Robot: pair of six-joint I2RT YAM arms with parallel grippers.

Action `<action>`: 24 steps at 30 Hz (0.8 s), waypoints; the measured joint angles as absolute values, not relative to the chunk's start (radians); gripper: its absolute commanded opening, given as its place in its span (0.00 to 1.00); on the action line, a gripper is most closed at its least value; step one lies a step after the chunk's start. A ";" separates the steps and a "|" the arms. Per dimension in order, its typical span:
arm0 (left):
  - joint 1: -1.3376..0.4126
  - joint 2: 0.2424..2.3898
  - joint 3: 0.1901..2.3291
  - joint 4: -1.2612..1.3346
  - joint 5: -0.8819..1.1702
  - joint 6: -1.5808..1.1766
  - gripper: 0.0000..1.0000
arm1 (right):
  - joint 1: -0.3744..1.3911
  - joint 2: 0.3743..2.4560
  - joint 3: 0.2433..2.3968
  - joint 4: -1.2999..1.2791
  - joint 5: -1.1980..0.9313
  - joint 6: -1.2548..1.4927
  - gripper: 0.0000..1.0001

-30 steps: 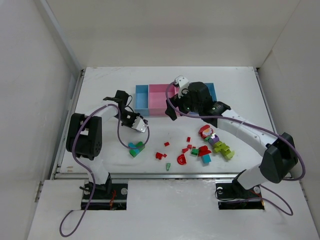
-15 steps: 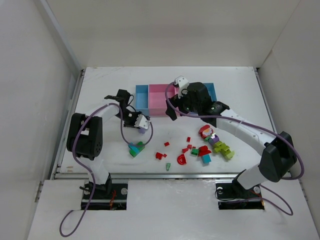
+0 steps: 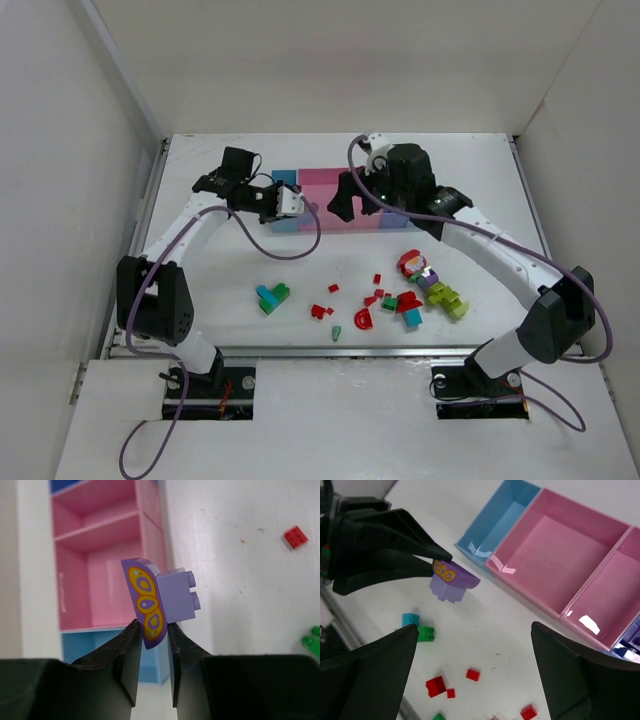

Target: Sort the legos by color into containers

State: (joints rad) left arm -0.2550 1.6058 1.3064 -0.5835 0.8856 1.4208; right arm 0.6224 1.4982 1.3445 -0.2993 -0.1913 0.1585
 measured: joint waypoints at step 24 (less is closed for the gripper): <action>-0.397 1.449 1.144 0.039 0.697 0.987 0.00 | 0.492 1.747 1.489 -0.209 -0.737 0.337 0.65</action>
